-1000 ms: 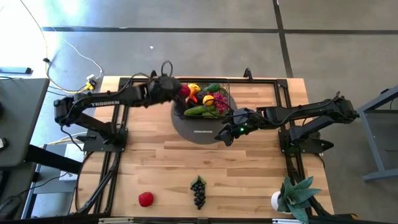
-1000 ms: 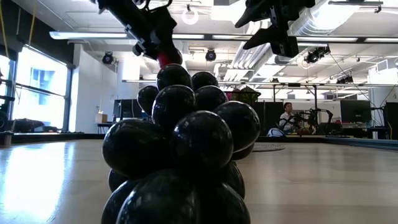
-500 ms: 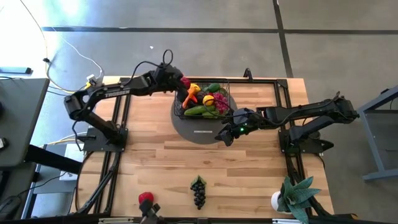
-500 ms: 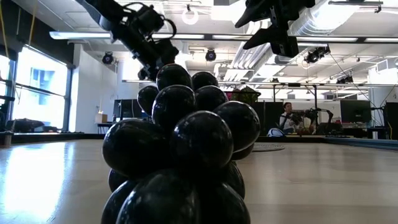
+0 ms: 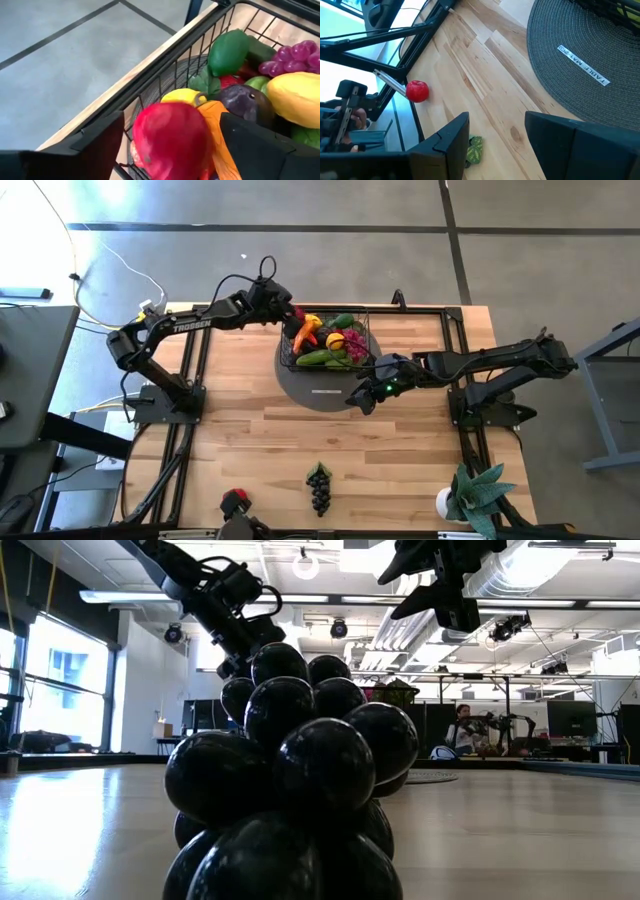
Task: Build produce basket
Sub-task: Put the top red tomato into the black wire basket, then put the black grapes into the black wire basket
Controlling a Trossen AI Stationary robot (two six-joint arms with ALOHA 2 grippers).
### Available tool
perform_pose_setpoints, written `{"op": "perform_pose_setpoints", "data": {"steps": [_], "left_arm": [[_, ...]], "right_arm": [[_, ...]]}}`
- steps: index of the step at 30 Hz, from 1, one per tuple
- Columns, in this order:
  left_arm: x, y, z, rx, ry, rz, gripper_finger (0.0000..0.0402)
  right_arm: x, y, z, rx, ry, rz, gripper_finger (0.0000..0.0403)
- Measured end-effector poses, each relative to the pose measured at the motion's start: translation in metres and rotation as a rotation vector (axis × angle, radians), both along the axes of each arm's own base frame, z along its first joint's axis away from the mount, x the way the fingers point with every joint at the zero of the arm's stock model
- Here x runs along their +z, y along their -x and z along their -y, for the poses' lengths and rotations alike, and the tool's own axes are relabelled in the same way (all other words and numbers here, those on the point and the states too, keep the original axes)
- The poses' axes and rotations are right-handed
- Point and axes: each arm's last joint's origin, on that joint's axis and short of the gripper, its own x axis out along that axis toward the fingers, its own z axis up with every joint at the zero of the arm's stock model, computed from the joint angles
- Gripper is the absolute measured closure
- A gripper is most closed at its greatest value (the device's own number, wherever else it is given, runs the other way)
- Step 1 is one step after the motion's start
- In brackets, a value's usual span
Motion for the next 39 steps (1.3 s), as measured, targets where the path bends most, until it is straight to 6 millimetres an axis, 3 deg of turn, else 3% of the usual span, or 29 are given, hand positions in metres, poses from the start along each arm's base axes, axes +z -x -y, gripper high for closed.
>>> {"op": "perform_pose_setpoints", "data": {"steps": [8,16,24,31,39], "left_arm": [[0.002,0.001,0.002,-0.019,0.015,0.008,0.0051],[0.030,0.010,0.028,-0.049,-0.001,0.018,0.0049],[0.043,0.016,0.074,-0.065,0.152,-0.001,0.0048],[0.040,0.022,0.123,-0.082,0.342,-0.128,0.0048],[0.039,0.018,0.178,-0.113,0.399,-0.214,0.0048]], "right_arm": [[0.000,0.000,0.000,0.001,0.001,0.000,0.0226],[0.000,0.000,0.000,0.001,0.001,0.000,0.0226],[0.000,0.000,0.000,0.000,0.000,0.000,0.0226],[0.000,0.000,0.000,0.001,0.001,0.000,0.0226],[0.000,0.000,0.000,0.001,0.001,0.000,0.0226]]}}
